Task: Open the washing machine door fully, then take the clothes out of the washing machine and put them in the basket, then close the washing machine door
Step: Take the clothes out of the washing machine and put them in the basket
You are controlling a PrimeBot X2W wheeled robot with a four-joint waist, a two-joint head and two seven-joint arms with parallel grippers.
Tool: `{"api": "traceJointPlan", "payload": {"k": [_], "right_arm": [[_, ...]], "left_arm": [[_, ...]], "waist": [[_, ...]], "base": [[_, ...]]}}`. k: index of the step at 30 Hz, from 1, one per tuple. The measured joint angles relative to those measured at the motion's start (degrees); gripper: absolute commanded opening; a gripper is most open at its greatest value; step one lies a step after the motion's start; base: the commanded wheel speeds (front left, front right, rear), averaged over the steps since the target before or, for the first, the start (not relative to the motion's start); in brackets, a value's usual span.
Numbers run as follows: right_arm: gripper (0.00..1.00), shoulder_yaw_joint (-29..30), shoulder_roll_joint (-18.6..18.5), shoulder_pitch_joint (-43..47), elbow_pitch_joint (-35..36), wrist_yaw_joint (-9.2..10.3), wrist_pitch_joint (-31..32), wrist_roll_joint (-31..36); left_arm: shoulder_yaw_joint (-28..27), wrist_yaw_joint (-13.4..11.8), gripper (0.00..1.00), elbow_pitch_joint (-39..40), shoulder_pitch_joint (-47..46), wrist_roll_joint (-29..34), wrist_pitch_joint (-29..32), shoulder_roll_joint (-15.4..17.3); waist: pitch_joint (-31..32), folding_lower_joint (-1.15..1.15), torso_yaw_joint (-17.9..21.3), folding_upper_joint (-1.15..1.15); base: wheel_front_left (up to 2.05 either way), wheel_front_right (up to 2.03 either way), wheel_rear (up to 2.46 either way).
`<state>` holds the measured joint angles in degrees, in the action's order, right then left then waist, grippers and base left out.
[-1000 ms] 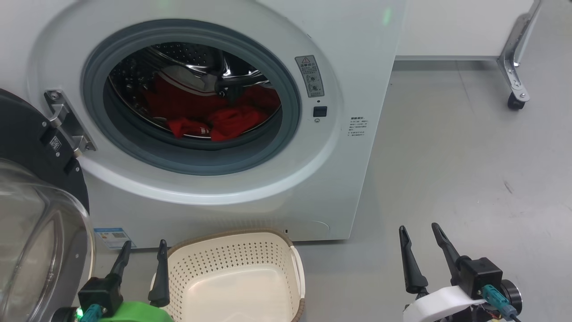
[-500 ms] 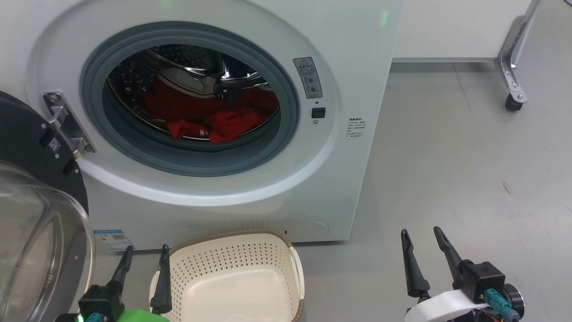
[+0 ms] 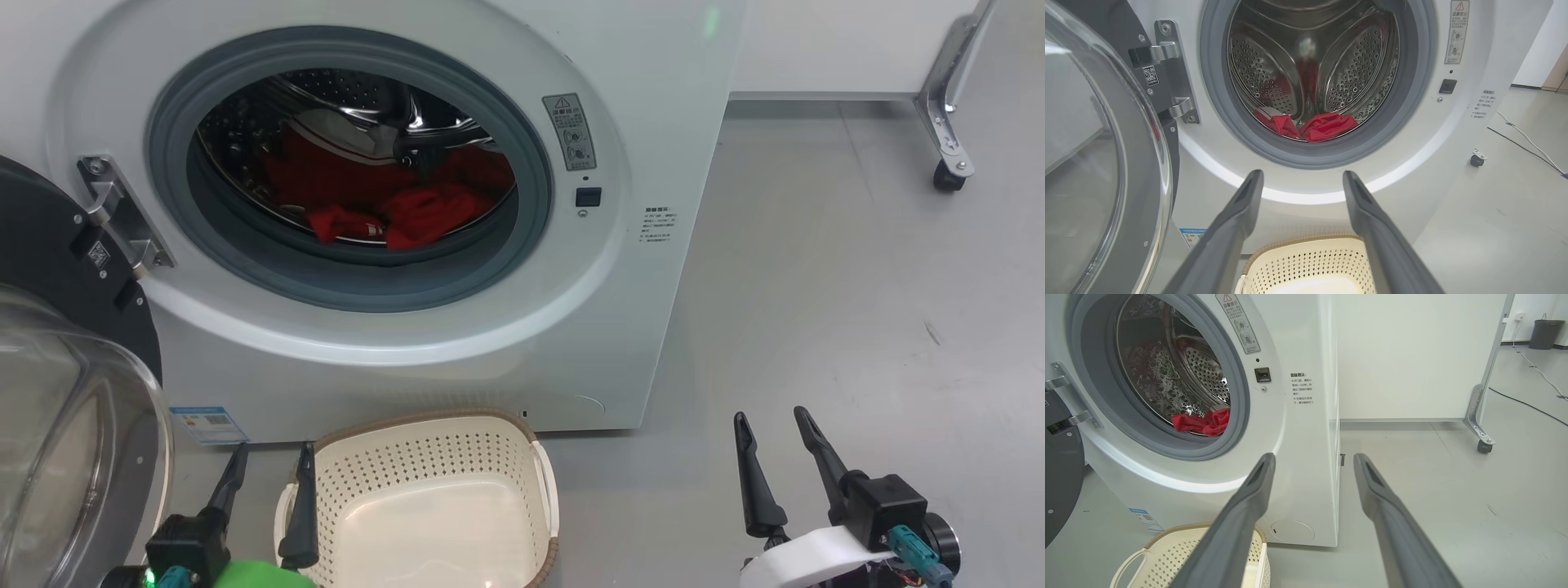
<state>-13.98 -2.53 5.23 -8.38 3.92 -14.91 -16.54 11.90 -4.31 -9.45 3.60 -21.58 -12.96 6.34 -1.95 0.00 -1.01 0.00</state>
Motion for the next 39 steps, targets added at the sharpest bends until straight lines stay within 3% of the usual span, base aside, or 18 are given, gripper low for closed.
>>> {"api": "traceJointPlan", "payload": {"k": [11, 17, 27, 39], "right_arm": [[1.00, -0.6, 0.0, -0.2, 1.7, -0.29, 0.0, 1.4], [1.00, -0.9, 0.0, -1.6, 3.4, -0.26, 0.0, 2.1], [1.00, -3.0, 0.0, -5.9, 6.0, 0.32, 0.0, 1.9], [1.00, -6.2, -0.2, -12.5, 8.6, 1.38, 0.0, -1.5]], "left_arm": [[1.1, 0.1, 1.00, 0.6, -0.1, -1.1, 3.6, -0.2], [2.9, 2.2, 1.00, -0.4, -3.1, -2.5, 7.7, -0.4], [3.3, 5.8, 1.00, -1.5, -15.1, -8.8, 15.9, -1.7], [-0.9, 6.2, 1.00, -0.5, -34.6, -9.2, 20.9, 0.3]], "waist": [[-4.1, 0.00, 0.5, 0.00], [-8.0, 0.00, 0.9, 0.00], [-15.6, 0.00, 2.3, 0.00], [-25.0, 0.01, 5.7, 0.00]], "base": [[0.00, 0.00, 0.00], [0.00, 0.00, 0.00], [0.00, 0.00, 0.00], [0.00, 0.00, 0.00]]}}
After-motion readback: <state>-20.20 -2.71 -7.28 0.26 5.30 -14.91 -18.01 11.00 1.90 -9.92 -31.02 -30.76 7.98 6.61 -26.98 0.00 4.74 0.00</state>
